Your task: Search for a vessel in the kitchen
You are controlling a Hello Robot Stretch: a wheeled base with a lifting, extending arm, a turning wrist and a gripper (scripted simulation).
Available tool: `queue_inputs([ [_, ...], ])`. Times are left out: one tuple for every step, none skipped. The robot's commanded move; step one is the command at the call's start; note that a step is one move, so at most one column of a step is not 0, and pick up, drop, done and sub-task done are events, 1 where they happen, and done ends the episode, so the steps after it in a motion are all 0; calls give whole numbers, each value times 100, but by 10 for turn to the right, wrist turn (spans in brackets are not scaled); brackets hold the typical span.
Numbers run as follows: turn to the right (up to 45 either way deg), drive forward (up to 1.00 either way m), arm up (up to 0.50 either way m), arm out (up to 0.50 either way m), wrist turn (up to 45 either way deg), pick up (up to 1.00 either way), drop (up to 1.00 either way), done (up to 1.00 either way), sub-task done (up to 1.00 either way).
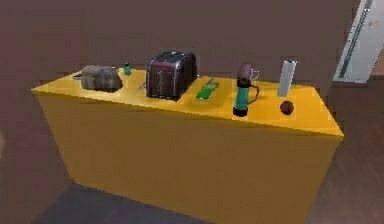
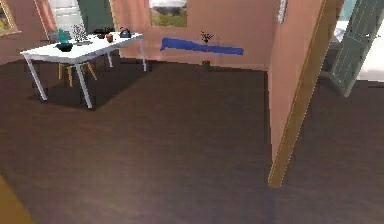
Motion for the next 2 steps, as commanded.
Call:
queue_inputs([
  [120,0,0,0,0,0,0,0,0],
  [0,35,0,0,0,0,0,0,0],
])
